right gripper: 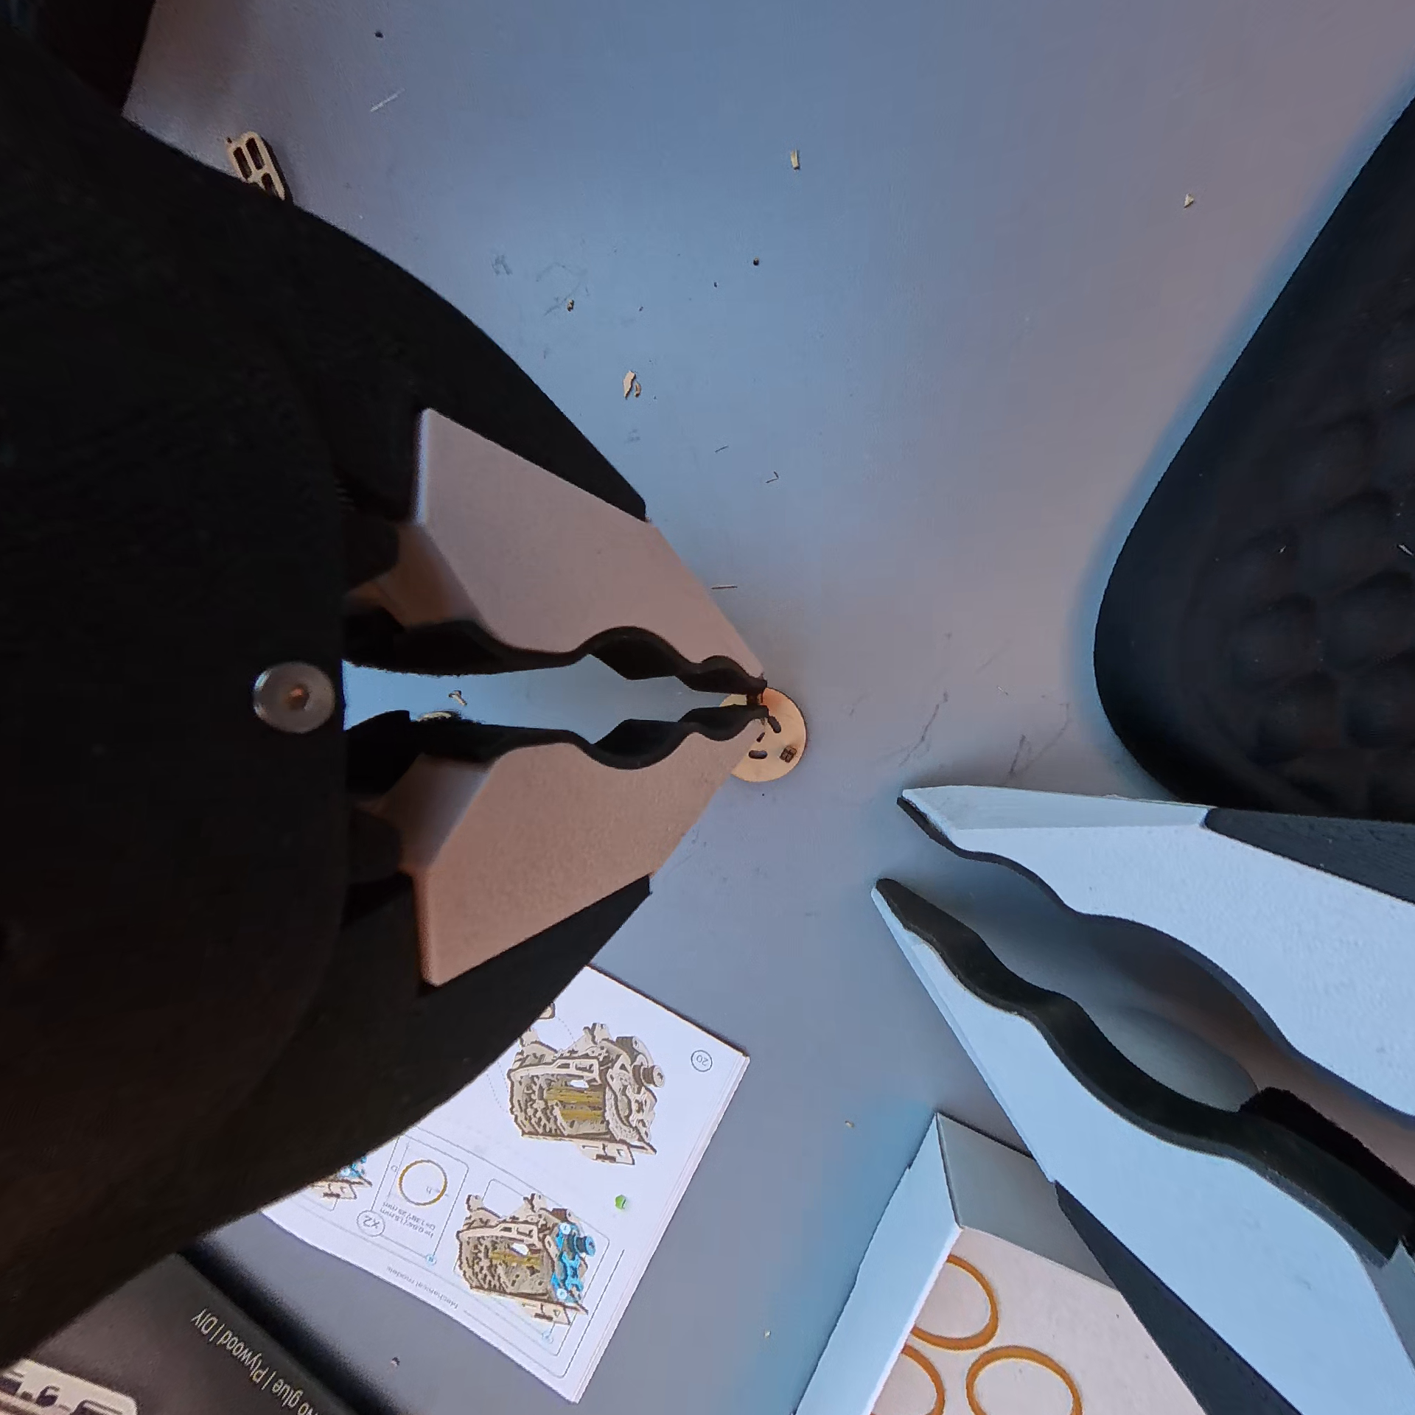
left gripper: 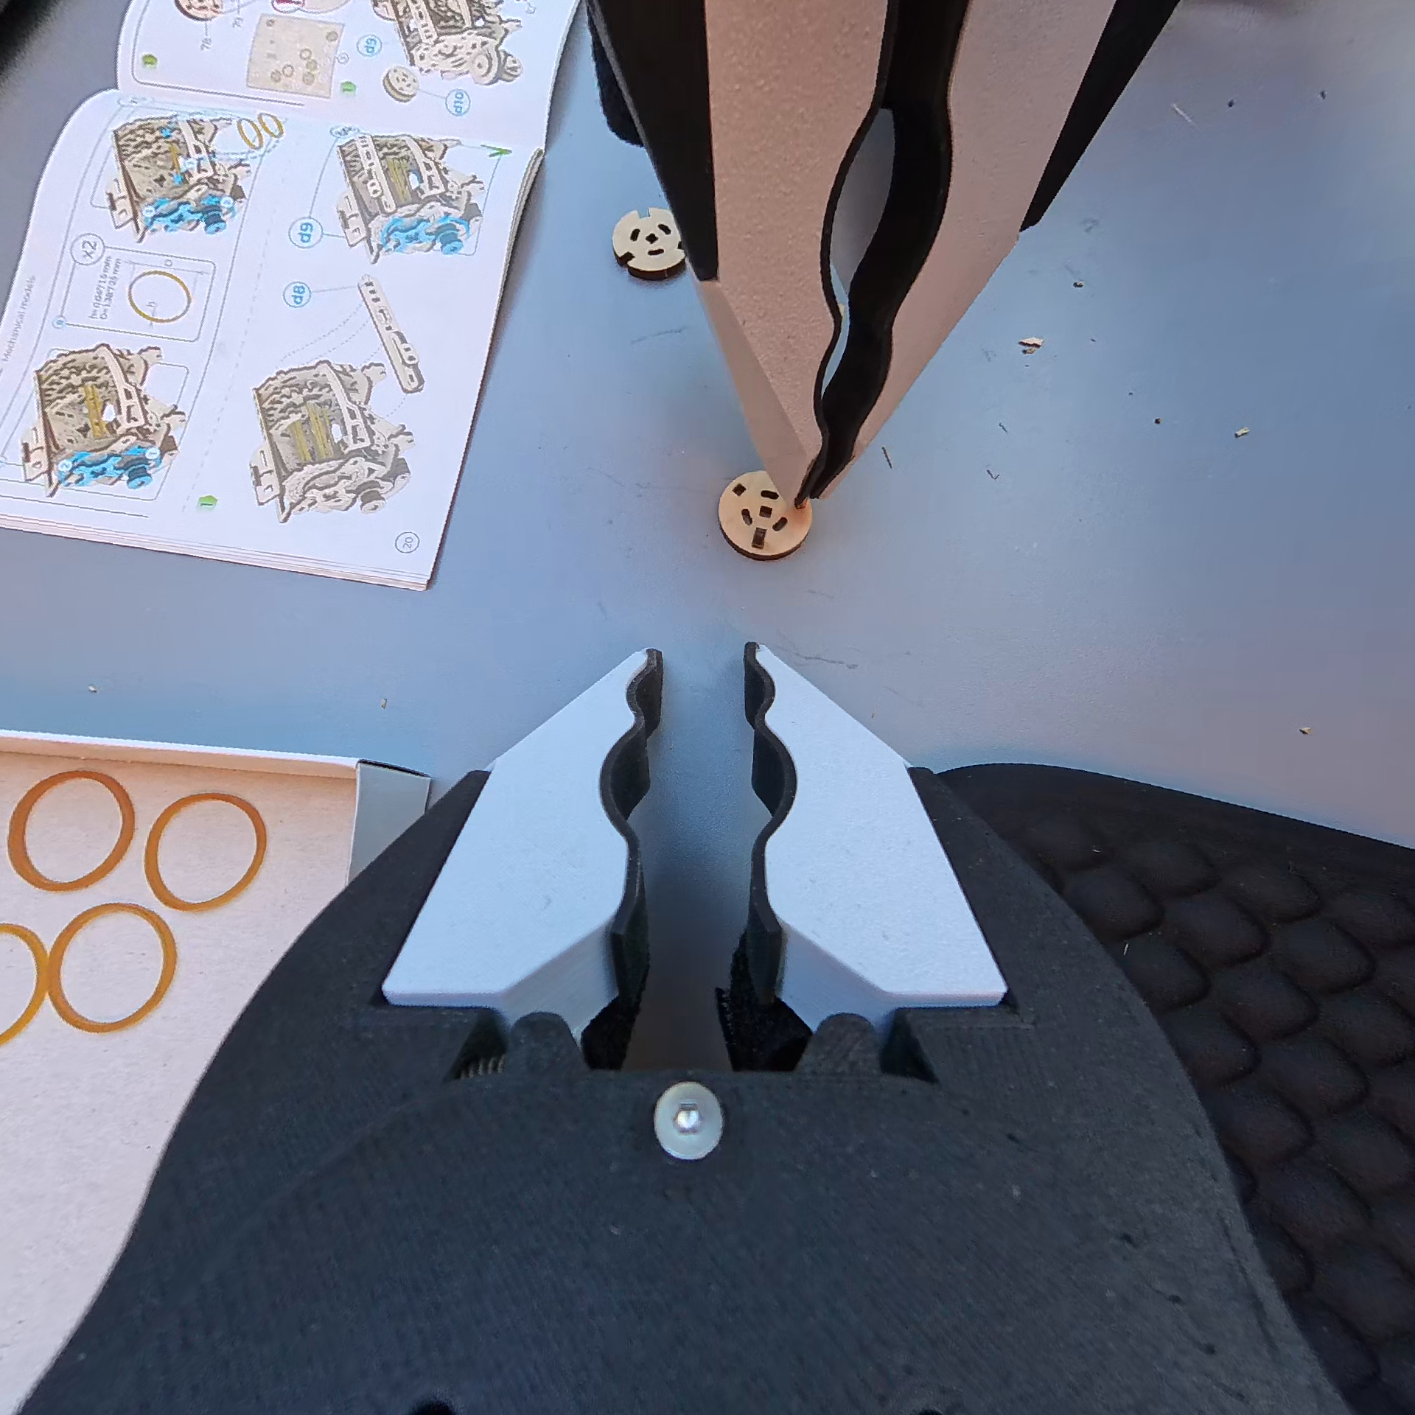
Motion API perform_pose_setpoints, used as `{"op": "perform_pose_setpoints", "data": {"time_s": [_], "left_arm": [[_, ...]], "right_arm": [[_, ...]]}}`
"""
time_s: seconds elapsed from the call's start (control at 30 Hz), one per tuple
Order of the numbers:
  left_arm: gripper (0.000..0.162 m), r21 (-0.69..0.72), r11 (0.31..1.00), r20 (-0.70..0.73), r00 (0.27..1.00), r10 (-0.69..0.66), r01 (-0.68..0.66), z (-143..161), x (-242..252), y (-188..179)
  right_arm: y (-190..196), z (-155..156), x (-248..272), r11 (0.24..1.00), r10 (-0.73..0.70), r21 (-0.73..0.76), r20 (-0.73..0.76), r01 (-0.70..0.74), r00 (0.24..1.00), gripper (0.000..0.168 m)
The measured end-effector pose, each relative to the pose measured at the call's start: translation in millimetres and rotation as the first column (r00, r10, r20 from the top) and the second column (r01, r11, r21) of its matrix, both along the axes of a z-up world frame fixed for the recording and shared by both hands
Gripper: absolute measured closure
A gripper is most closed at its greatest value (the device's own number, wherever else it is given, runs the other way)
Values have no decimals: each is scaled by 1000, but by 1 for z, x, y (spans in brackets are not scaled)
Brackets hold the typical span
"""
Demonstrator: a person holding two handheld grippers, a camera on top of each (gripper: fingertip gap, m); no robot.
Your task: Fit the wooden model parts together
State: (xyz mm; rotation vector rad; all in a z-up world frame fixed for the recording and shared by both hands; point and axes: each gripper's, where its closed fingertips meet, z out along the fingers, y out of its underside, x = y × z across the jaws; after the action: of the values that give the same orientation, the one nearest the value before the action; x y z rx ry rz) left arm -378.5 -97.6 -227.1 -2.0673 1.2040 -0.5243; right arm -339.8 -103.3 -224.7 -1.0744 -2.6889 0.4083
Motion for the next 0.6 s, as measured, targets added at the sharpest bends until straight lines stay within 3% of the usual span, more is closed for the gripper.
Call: {"op": "perform_pose_setpoints", "data": {"time_s": [0.3,0.6], "left_arm": [[142,0,1000,2,1000,1,-1,0,0,0],[143,-1,1000,3,1000,2,-2,0,0,0]], "right_arm": [[-3,11,3,1000,-4,-6,9,4,1000,167],[-2,-1,13,999,-1,40,116,-3,993,168]]}}
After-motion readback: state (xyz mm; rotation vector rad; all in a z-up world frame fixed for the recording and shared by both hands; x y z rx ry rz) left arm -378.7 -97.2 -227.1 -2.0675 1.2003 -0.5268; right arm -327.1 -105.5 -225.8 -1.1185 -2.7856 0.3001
